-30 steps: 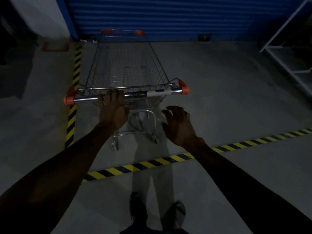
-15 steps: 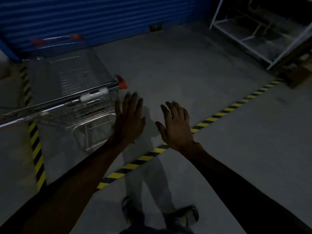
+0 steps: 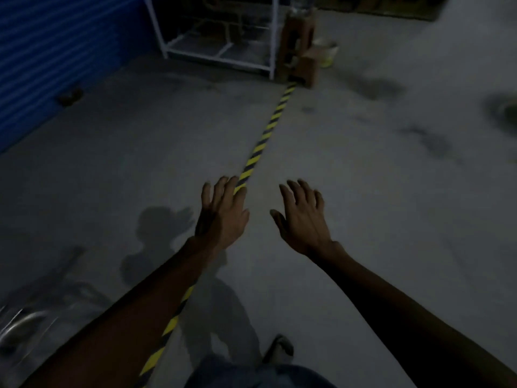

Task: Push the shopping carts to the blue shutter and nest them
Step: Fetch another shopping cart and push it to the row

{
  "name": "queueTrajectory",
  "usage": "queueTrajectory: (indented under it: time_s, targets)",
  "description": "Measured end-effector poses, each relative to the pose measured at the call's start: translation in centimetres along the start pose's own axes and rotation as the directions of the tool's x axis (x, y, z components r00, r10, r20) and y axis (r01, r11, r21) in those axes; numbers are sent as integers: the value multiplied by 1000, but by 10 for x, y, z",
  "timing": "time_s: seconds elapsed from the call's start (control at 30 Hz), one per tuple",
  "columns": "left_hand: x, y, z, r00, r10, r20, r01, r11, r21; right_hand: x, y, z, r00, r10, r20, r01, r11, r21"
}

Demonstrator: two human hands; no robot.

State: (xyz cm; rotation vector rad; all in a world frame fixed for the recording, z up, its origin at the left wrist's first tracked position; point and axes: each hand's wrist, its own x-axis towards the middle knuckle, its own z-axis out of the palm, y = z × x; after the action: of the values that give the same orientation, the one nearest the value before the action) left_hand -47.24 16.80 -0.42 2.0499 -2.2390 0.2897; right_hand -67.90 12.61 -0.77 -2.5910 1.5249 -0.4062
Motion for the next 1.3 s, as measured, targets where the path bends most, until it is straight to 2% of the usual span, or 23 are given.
queueTrajectory:
  time_s: [0.1,0.23,0.43,0.57,0.73,0.87,0.93,0.97,1.0,1.07,1.1,1.17,1.2,1.27,1.3]
  targets:
    - [71,64,5,987,160,-3,-160,987,-10,-8,80,-18,984,178,-22,-179,983,-40]
    - [153,138,17,940,341,-21,-342,938,-51,-18,167,-37,923,381,-60,-384,921,-56]
    - [273,231,49,833,551,-38,-552,827,-101,-3,279,-51,798,596,-89,-602,796,-61]
    - [362,294,58,755,655,-38,-651,740,-171,16,351,-72,678,726,-110,-733,680,-29]
    - [459,384,54,628,772,-101,-776,609,-166,30,437,-107,512,835,-204,-853,522,-6]
    - [501,466,50,479,869,-126,-873,456,-170,13,487,-122,373,893,-253,-920,391,23]
    - [519,509,53,433,893,-120,-896,412,-169,1,513,-130,284,922,-263,-950,307,51]
    - [525,530,54,396,909,-126,-912,375,-165,-6,524,-133,256,931,-261,-958,280,59]
    - [529,536,54,389,913,-127,-915,366,-171,-9,528,-131,246,931,-270,-961,271,60]
    - [547,611,53,299,940,-164,-947,271,-170,-36,577,-144,139,951,-277,-982,169,88]
    - [549,614,49,300,938,-173,-949,274,-157,-35,582,-147,150,943,-298,-979,183,85]
    - [564,688,47,247,950,-189,-964,221,-150,-62,639,-160,93,950,-297,-987,127,97]
    - [565,690,46,257,947,-194,-962,231,-149,-62,644,-161,105,942,-320,-987,137,80]
    - [576,762,38,205,964,-168,-973,183,-139,-87,698,-185,41,943,-331,-989,86,124]
    - [577,763,37,209,963,-169,-974,189,-127,-85,701,-186,61,933,-354,-988,106,109]
